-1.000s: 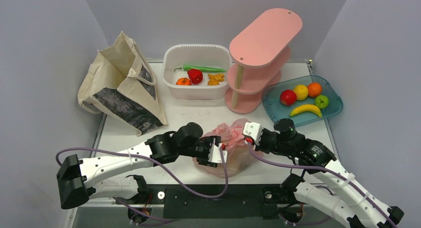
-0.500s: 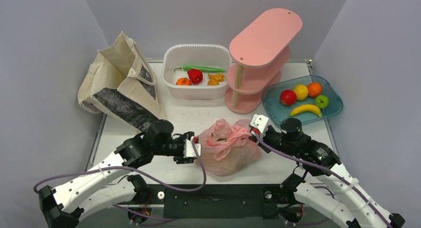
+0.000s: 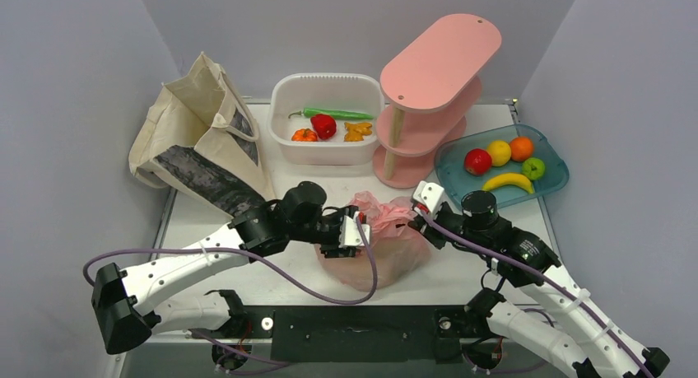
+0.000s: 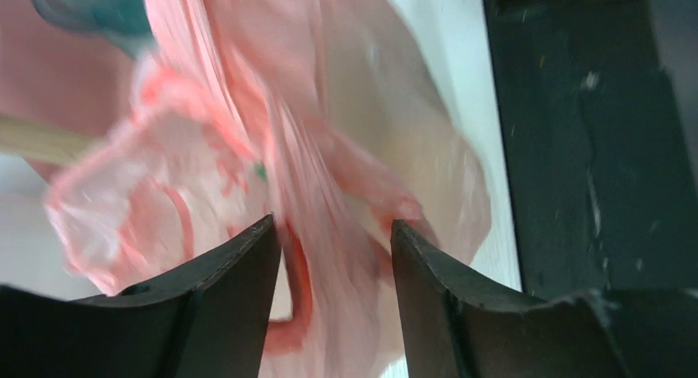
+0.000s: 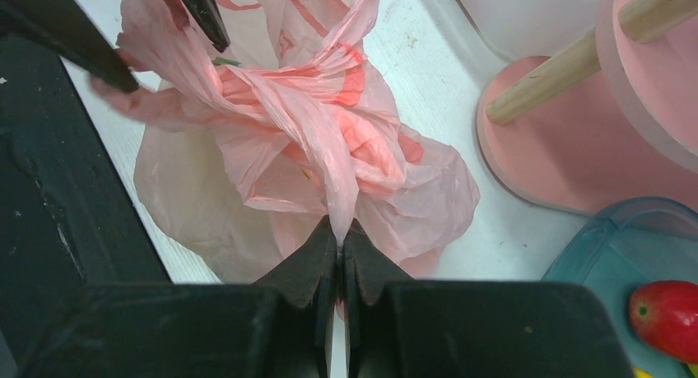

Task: Untie the knot of the grocery bags and take out the mixed food

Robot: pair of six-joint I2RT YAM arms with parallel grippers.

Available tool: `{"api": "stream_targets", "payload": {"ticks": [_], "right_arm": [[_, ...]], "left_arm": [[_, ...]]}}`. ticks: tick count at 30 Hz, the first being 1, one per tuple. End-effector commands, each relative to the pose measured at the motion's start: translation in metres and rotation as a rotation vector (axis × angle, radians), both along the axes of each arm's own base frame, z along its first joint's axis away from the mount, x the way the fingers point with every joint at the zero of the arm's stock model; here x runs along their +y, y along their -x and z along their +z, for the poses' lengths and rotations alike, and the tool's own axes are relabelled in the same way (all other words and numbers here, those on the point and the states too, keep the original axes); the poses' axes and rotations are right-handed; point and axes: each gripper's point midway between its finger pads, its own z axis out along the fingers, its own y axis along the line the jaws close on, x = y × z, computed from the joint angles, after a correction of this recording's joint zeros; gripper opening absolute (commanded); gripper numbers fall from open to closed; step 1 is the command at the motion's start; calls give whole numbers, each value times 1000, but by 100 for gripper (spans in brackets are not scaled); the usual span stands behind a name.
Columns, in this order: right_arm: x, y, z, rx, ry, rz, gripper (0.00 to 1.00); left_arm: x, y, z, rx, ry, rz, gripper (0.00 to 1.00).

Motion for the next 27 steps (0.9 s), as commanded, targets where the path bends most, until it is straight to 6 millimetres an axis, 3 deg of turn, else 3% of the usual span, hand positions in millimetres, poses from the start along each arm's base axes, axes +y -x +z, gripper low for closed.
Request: {"api": "stream_targets", "payload": {"ticks": [1,3,6,9,11,16,21,25,27], "right_arm": [[-2,-15,36,-101,-79,-65,0],[-7,-19,36,-111,-85,-101,0],[-16,-28,37,-121,-117,-181,0],[-23,-35,32,-75,-163,-258,0],[-27,-37,31,-33,-206,-290,0],[-31,-34,26,64,-283,-317,0],[-33,-29,31,20,-252,-267,0],[-41,-40,41,7,-258,-340,0],[-38,-43,48,18,-285,-335,0]], "left_arm": [[40,5,-35,8,-131,-65,46],[66,15,-55,-21,-178,-103,41],[120,42,-102,-38,-337,-181,30],[159,53,-141,-94,-461,-227,28],[176,53,-152,-153,-501,-231,28],[177,40,-134,-251,-444,-144,34],[160,32,-74,-144,-295,49,46],[156,50,-42,-109,-218,-5,40],[165,53,-46,-144,-256,-34,33]]}}
